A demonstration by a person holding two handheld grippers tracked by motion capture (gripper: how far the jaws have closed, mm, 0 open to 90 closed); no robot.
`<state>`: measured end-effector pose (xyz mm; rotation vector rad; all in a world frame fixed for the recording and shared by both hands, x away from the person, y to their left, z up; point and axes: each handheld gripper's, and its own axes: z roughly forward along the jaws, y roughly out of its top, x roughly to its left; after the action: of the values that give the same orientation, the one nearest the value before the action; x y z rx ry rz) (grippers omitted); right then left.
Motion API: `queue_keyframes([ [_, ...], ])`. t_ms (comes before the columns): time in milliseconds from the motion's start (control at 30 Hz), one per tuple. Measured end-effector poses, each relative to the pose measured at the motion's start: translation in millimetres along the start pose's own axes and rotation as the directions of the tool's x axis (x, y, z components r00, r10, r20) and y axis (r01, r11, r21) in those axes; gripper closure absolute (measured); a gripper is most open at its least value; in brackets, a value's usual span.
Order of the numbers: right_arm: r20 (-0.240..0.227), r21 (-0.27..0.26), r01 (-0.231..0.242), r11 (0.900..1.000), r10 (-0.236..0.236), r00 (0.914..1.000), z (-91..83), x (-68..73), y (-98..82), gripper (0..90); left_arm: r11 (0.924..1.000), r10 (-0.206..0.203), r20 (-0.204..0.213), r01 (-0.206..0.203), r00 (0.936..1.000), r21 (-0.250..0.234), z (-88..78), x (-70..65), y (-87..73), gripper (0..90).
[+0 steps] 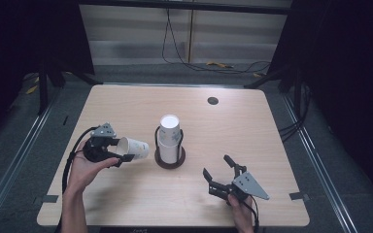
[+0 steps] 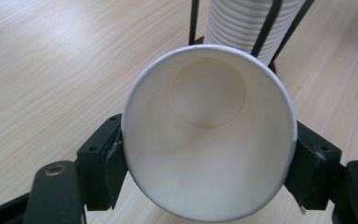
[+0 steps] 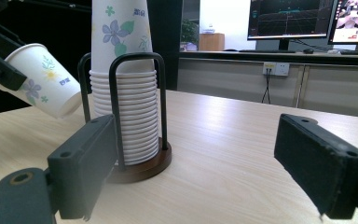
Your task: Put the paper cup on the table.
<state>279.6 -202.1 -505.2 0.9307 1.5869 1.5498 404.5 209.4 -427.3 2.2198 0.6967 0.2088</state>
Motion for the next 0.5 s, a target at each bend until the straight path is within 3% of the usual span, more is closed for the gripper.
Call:
queue_keyframes([
  [233, 0.000, 0.000, 0.001, 1.000, -0.001, 1.0000, 0.0, 0.0, 0.0, 13.0, 0.9985, -0.004, -0.016, 0.005, 0.9999, 0.054, 2.3, 7.9, 7.3, 25.8],
  [367, 0.000, -0.001, 0.001, 1.000, -0.001, 1.0000, 0.0, 0.0, 0.0, 13.1, 0.9959, -0.025, -0.001, 0.025, 0.9997, 0.087, 2.1, 10.7, 13.1, 25.8],
  [433, -0.002, 0.000, 0.001, 1.000, -0.001, 1.0000, 0.0, 0.0, 0.0, 13.1, 0.9941, -0.019, 0.001, 0.019, 0.9998, 0.106, 2.7, 7.9, 15.8, 25.8],
  [467, -0.003, 0.000, 0.001, 1.000, -0.001, 1.0000, -0.1, 0.0, 0.0, 13.1, 0.9903, -0.006, 0.009, 0.005, 0.9999, 0.139, 5.3, 7.5, 17.8, 25.8],
  [500, -0.002, 0.000, 0.001, 1.000, -0.001, 1.0000, -0.2, 0.0, 0.0, 13.1, 0.9880, -0.003, -0.007, 0.004, 1.0000, 0.154, 6.1, 7.6, 18.6, 25.8],
])
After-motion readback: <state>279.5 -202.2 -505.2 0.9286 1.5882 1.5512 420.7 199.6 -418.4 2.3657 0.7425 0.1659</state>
